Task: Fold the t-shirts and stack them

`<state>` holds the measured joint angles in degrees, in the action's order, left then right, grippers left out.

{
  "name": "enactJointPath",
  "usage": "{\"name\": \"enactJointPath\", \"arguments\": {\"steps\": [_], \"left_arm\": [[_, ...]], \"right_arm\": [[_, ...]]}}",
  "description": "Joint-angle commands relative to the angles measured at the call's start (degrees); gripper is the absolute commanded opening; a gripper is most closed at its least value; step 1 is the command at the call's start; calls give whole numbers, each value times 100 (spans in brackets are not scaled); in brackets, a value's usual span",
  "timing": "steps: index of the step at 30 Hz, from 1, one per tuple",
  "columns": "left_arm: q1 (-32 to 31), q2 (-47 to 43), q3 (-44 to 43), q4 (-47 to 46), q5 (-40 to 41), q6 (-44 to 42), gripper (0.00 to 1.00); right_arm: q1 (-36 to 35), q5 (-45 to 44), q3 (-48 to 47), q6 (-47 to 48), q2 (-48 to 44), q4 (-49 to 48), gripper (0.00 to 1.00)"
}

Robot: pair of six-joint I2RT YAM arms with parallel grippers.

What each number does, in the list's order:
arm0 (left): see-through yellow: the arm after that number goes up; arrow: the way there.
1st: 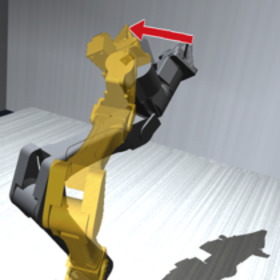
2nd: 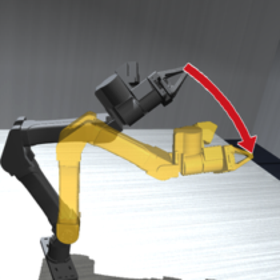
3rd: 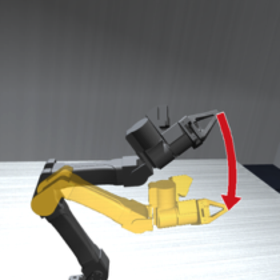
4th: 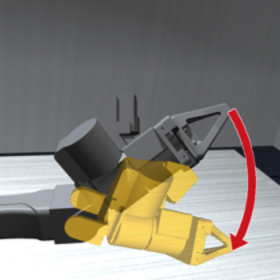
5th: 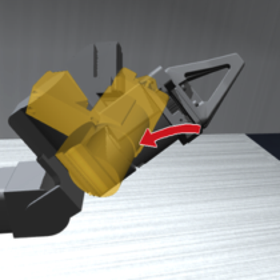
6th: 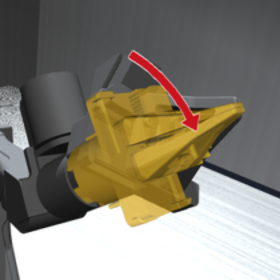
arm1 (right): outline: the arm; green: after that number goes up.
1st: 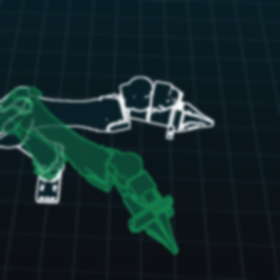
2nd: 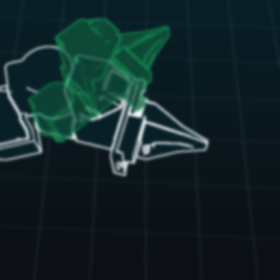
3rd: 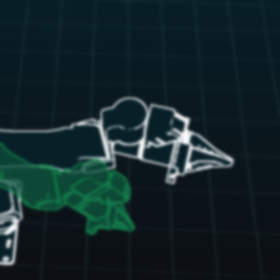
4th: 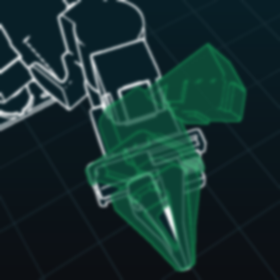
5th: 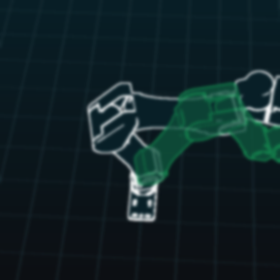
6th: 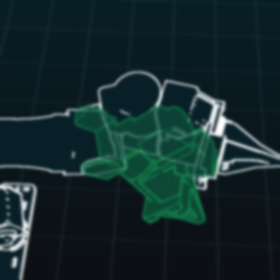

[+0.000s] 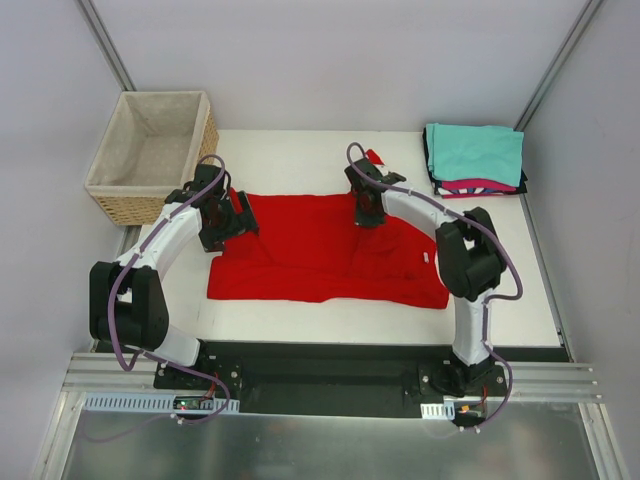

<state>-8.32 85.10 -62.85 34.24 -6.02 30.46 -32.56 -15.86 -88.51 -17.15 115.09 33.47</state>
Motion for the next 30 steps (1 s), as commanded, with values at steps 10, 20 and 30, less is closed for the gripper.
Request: {"name": "enactJointPath", "arguments": {"steps": [10, 20, 30], "left_arm": [[-65, -46, 27, 92, -180, -93, 99], [-74, -55, 18, 92, -250, -93, 99], [-82, -64, 1, 92, -286, -66, 99]], "right_arm": [[-75, 717, -167, 519, 23, -1097, 58], [-172, -49, 755, 660, -1277, -764, 57], [-242, -471, 1810, 458, -2096, -430, 57]]}}
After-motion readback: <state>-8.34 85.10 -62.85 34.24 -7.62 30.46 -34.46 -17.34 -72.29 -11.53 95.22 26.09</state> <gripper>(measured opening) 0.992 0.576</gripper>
